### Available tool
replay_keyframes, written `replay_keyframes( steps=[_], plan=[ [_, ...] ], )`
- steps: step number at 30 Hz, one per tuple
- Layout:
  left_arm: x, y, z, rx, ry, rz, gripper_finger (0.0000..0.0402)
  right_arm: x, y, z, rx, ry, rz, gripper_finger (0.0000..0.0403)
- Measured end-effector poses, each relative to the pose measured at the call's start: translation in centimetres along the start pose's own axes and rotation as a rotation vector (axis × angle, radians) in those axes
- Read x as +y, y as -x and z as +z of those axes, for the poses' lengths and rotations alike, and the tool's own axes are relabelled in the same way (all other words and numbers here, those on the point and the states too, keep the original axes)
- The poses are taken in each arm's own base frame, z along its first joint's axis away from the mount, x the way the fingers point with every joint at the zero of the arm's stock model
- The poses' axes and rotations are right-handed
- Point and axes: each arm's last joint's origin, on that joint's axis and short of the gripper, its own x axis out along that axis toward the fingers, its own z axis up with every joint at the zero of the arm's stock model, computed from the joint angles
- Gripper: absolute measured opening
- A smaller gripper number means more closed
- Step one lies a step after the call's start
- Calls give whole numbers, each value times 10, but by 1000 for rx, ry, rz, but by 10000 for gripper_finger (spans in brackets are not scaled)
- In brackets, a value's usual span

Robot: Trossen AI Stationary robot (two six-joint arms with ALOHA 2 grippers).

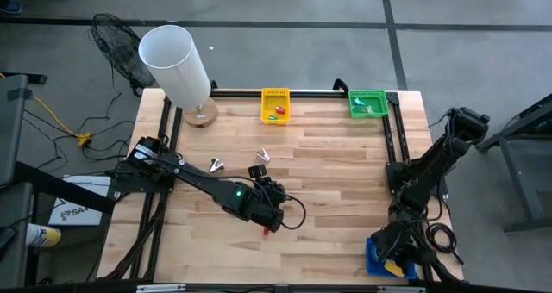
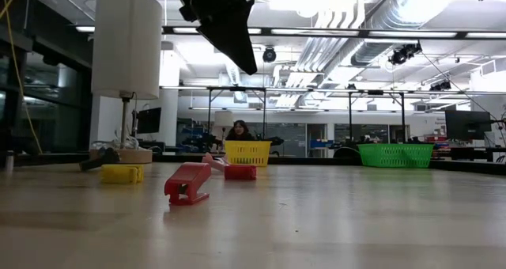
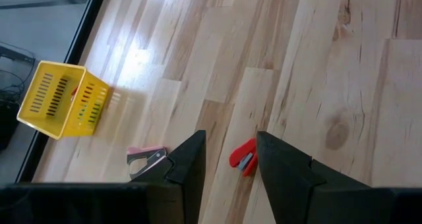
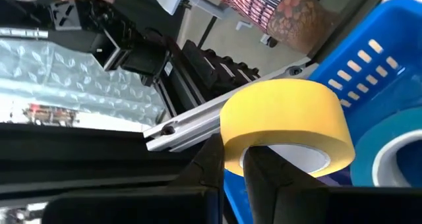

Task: Pick and place Stapler, Stapler remover, tape
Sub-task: Put the yellow tape into the blue bin

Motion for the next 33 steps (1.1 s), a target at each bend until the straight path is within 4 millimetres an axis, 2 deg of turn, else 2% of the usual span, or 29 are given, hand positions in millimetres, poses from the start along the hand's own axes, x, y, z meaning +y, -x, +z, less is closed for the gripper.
replay_keyframes(
  steps=[16,26,33],
  plan=[
    [-1,0,0,3,10,-20,131,-3,-2,-3,15,270,-49,26],
    [-1,0,1,4,21,-34,131,-18,-16,-3,101,342,33,26],
    [-3,0,4,-15,41,-53,131,-21,-15,-3,106,360,39,26]
  ],
)
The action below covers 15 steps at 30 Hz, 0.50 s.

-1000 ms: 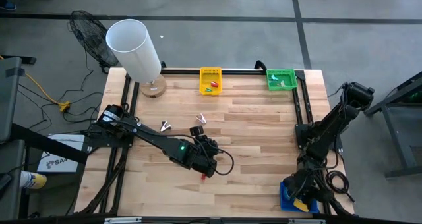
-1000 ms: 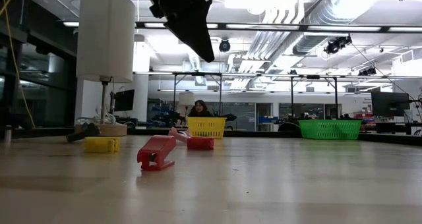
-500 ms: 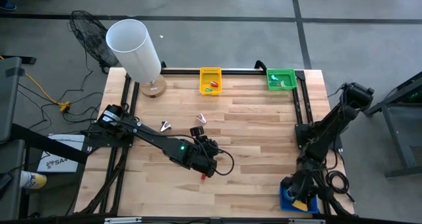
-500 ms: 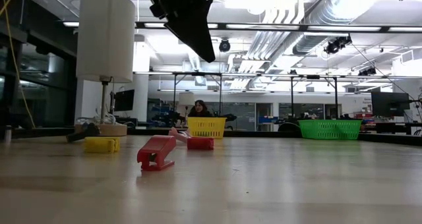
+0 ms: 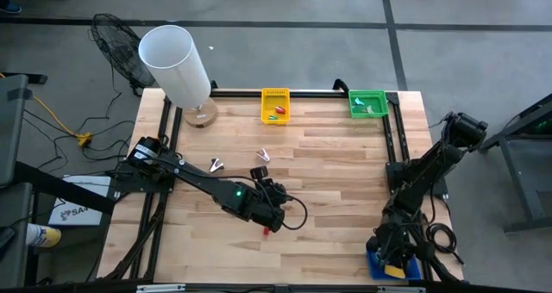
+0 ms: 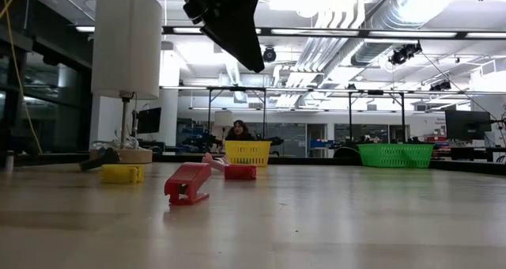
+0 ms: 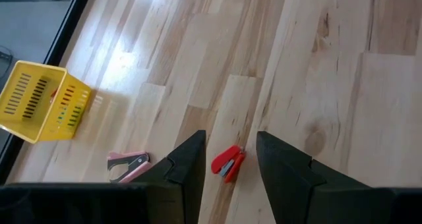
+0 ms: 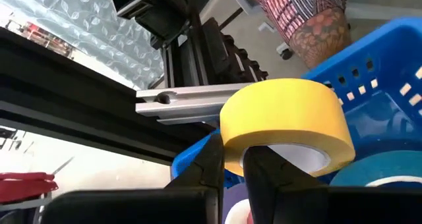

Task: Pick and place Stapler, Stapler remover, tape
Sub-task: Put the yellow tape into the blue bin

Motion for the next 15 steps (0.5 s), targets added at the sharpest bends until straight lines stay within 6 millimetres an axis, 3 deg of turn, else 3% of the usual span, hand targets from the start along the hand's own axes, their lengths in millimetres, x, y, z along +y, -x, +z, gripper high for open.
replay_keyframes(
  steps=[8,15],
  plan=[
    [0,0,0,1,2,-11,131,-2,1,0,-5,-16,-16,39],
    [-1,0,0,11,7,-37,131,-7,4,5,-73,-164,-77,50]
  ],
)
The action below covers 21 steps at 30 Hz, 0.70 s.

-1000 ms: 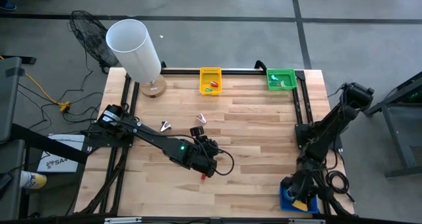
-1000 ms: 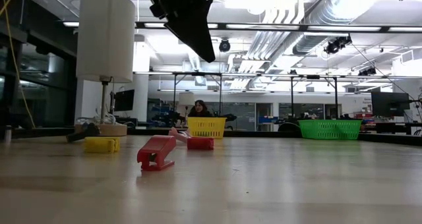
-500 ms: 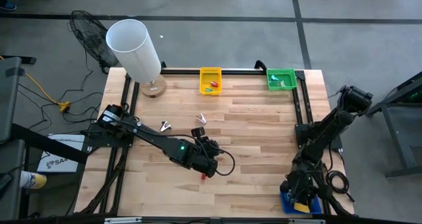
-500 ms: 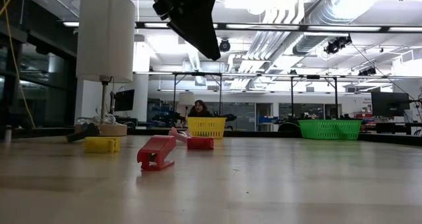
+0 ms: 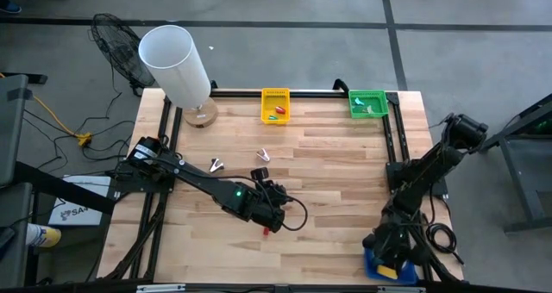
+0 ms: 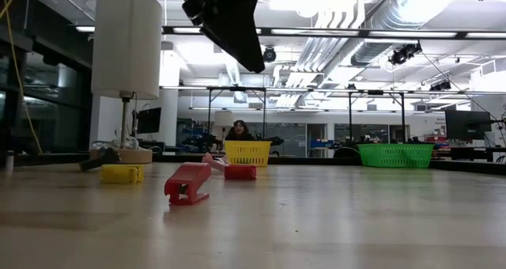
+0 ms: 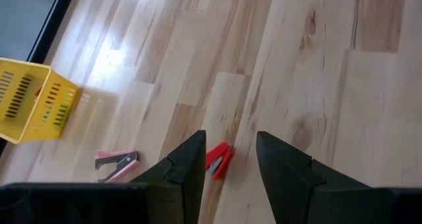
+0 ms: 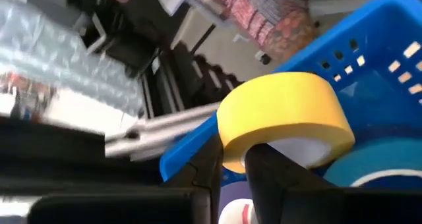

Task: Pick and place Stapler, Stapler remover, tape
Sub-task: Put the yellow tape into the blue bin, then put the black staple remover into the green bin

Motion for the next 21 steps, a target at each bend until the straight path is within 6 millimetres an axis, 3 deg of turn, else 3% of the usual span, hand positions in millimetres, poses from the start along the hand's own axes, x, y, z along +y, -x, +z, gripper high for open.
replay_keyframes(
  steps=[13,21],
  plan=[
    [0,0,1,-6,8,-3,131,5,3,0,-66,-145,-113,134],
    [0,0,1,-8,9,-3,131,11,12,-3,-52,-169,-138,149]
  ],
)
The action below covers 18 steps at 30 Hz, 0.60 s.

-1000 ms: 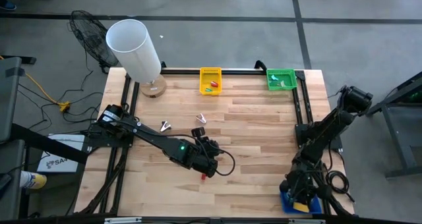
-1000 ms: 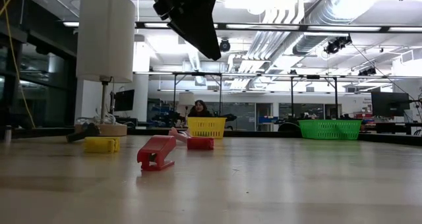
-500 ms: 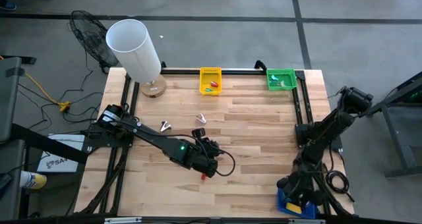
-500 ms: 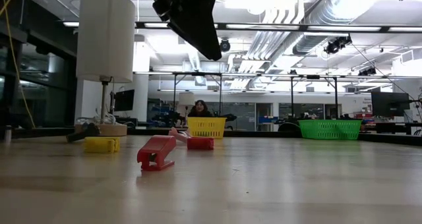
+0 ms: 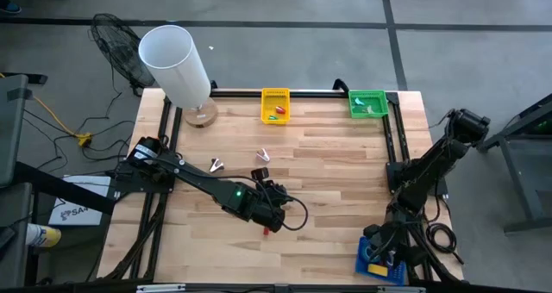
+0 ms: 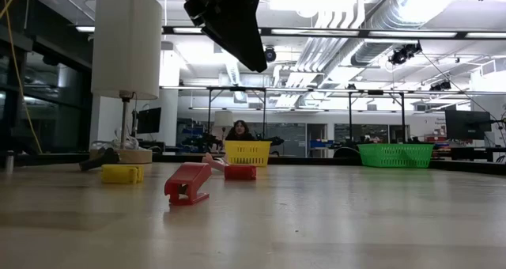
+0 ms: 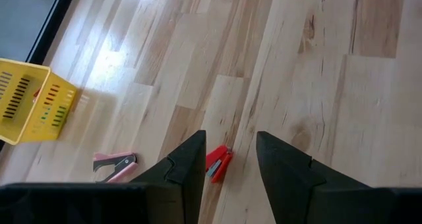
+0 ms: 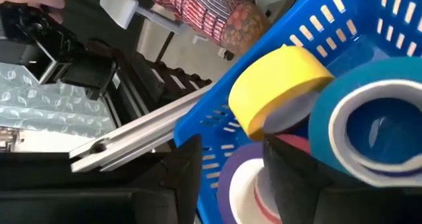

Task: Pick and place Stapler, Stapler remover, tape
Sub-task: Put the black staple remover into the green bin

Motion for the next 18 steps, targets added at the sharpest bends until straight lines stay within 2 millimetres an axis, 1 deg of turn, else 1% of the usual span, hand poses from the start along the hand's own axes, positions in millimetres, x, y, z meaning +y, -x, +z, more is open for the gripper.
replay_keyframes(
  steps=[6,12,18],
  plan=[
    [0,0,0,-8,-1,17,131,5,13,0,-24,1,-10,149],
    [1,0,-1,0,-12,31,131,9,35,-1,-85,-2,-54,149],
    [6,1,-10,76,-37,68,131,7,62,0,-221,-3,-187,149]
  ],
)
